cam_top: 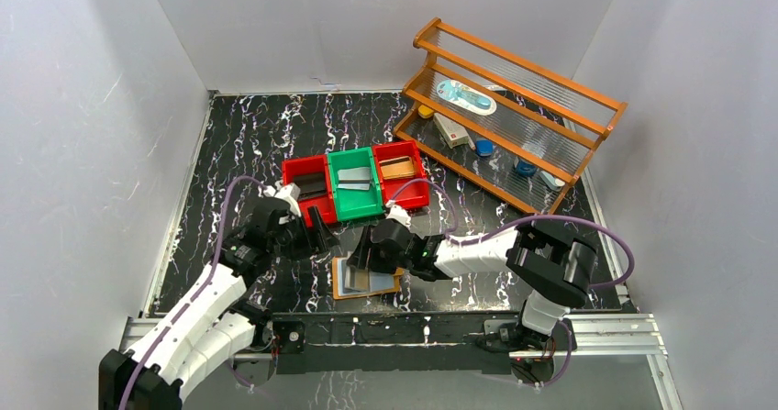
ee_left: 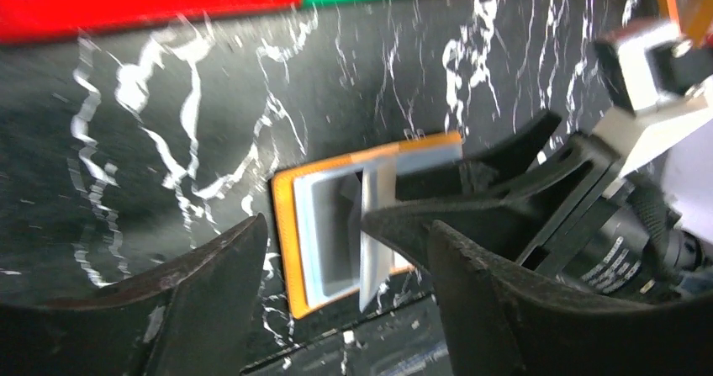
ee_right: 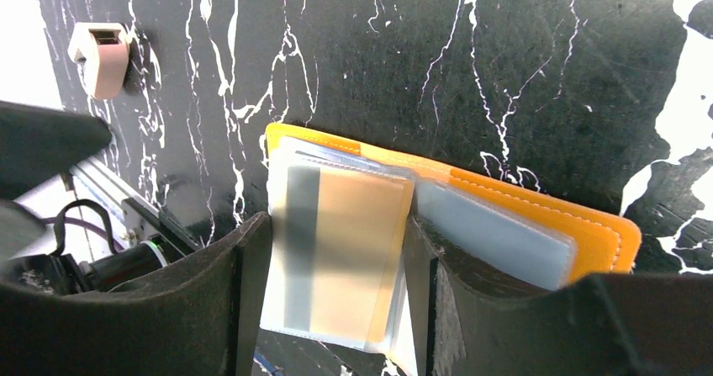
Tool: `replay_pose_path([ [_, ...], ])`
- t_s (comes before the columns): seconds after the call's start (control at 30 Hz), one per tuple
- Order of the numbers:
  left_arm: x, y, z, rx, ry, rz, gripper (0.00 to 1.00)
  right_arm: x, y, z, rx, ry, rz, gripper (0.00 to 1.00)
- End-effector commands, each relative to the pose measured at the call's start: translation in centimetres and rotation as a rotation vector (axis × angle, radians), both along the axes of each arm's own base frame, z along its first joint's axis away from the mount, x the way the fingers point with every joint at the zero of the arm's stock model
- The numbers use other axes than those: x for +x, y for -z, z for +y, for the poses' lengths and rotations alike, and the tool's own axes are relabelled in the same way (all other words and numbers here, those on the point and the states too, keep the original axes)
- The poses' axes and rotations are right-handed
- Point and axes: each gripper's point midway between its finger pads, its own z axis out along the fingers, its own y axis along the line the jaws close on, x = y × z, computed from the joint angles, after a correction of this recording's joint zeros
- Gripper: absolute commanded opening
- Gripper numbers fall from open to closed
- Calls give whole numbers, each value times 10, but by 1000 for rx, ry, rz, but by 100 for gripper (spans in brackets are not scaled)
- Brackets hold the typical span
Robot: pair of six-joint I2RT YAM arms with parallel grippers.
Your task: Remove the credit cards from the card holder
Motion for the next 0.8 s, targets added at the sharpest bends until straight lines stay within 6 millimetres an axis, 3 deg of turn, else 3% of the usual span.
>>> replay_pose_path([
  [0.0,-27,6,-37,-226,120,117,66,-4,6,-2,25,16,42,52],
  [0.17,-43,28,-43,-270,148,205,57,-4,7,-6,24,20,49,52],
  [0.47,-54,40,-54,-323,205,261,34,-4,9,-5,32,18,65,52],
  [0.77,-63,53,-59,-287,236,309,25,-3,11,-6,34,23,76,52],
])
